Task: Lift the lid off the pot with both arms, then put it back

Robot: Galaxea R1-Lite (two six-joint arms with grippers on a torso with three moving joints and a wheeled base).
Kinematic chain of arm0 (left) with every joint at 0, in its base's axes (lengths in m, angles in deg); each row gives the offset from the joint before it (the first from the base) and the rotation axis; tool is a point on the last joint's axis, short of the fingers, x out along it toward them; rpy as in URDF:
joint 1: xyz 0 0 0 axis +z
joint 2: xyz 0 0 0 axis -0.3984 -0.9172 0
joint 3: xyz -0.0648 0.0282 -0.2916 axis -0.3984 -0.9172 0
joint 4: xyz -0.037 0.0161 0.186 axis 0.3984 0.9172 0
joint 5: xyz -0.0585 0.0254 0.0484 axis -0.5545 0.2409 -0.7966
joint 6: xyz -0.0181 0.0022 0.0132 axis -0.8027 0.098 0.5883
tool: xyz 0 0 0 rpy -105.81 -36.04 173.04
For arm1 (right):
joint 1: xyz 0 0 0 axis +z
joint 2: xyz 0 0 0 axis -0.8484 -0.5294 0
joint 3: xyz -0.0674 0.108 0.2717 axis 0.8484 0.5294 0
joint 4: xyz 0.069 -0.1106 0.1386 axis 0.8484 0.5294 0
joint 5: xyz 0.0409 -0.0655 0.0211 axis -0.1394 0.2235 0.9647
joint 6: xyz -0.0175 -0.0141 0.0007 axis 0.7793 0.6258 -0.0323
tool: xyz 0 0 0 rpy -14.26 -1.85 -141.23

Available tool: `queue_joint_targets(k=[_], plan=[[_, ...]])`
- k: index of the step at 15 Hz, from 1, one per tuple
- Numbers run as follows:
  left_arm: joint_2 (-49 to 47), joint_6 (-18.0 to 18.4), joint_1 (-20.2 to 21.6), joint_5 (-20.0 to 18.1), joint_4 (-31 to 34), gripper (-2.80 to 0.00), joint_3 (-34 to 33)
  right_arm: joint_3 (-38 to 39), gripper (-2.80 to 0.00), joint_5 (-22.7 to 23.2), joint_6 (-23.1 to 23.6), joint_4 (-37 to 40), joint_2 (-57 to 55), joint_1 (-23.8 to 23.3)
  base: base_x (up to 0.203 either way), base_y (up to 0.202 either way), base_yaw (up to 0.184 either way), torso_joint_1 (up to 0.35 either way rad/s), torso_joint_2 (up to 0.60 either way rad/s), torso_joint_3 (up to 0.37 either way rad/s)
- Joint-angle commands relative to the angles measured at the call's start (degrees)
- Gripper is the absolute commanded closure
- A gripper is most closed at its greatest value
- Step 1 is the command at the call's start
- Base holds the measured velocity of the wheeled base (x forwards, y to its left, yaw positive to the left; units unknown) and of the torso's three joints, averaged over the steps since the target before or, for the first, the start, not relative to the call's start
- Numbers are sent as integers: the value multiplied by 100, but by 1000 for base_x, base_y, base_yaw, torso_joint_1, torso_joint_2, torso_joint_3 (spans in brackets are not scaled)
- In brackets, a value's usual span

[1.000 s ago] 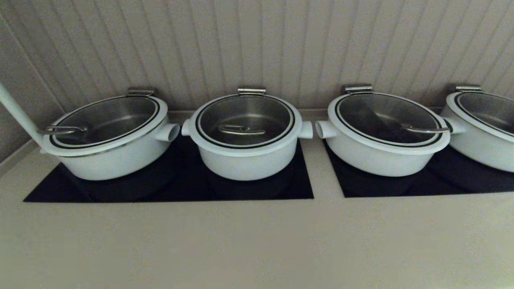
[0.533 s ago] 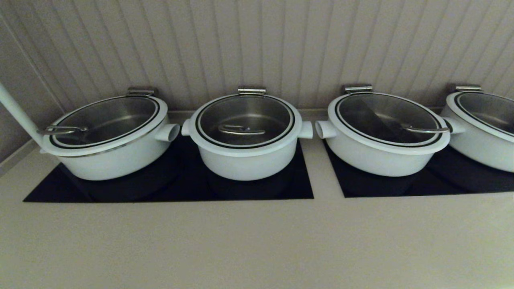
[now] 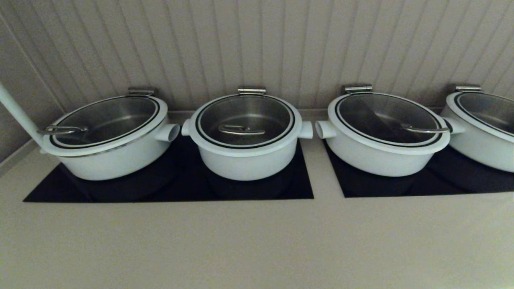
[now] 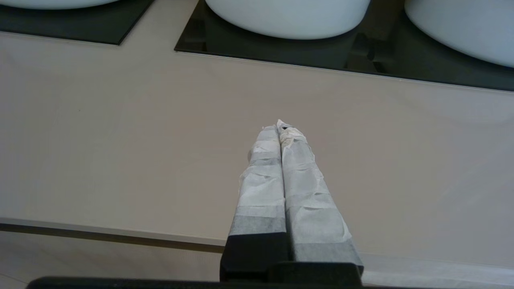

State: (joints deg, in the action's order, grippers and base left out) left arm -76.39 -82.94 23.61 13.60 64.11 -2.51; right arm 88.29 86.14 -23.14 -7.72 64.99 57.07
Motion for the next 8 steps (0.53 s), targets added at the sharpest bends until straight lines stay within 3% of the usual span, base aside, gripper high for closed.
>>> queue_joint_targets(k=[1, 8], plan=[[2, 0, 1, 5, -1, 0, 0, 0, 0, 6, 5, 3, -10, 0, 0, 0, 0, 0, 0, 0], [2, 0, 4, 5, -1, 0, 0, 0, 0, 6, 5, 3, -10, 0, 0, 0, 0, 0, 0, 0]])
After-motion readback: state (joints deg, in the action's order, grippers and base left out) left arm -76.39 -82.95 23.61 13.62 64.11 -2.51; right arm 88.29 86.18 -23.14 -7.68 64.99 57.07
